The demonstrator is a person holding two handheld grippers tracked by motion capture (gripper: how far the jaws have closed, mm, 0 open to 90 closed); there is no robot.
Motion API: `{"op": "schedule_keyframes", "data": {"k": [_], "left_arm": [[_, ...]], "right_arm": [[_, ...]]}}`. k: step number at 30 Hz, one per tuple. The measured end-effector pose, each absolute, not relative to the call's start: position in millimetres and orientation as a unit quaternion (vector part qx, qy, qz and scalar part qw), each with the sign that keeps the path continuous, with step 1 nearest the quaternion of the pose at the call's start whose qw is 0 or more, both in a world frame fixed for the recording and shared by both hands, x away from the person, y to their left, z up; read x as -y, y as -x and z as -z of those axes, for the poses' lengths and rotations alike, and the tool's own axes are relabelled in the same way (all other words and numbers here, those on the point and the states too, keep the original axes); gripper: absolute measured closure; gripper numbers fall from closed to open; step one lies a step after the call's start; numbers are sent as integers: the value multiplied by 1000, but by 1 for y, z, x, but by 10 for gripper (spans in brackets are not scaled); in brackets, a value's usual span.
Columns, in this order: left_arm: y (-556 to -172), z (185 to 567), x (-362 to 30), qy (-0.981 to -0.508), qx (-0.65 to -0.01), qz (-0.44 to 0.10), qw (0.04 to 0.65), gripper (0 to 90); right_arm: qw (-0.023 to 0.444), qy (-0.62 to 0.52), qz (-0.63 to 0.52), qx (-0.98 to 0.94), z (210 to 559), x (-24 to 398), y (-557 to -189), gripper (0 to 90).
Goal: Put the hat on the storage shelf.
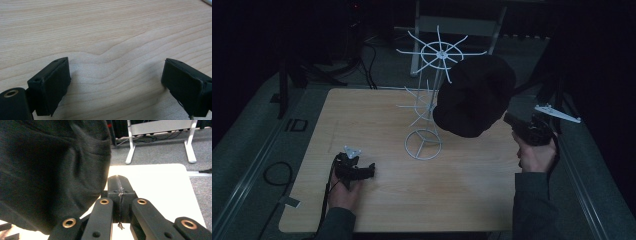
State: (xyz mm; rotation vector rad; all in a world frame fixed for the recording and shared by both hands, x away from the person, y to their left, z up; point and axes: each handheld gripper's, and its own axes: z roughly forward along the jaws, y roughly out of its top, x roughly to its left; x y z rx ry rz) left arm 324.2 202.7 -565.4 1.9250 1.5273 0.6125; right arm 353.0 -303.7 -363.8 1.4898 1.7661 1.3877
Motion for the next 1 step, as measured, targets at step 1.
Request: {"op": "schedule_keyframes", "data": {"k": [1], "left_arm": [[-324,565,-203,-725,-575,-231,300,91]], "right_arm": [[220,-539,-501,-640,365,304,-353,900]]}}
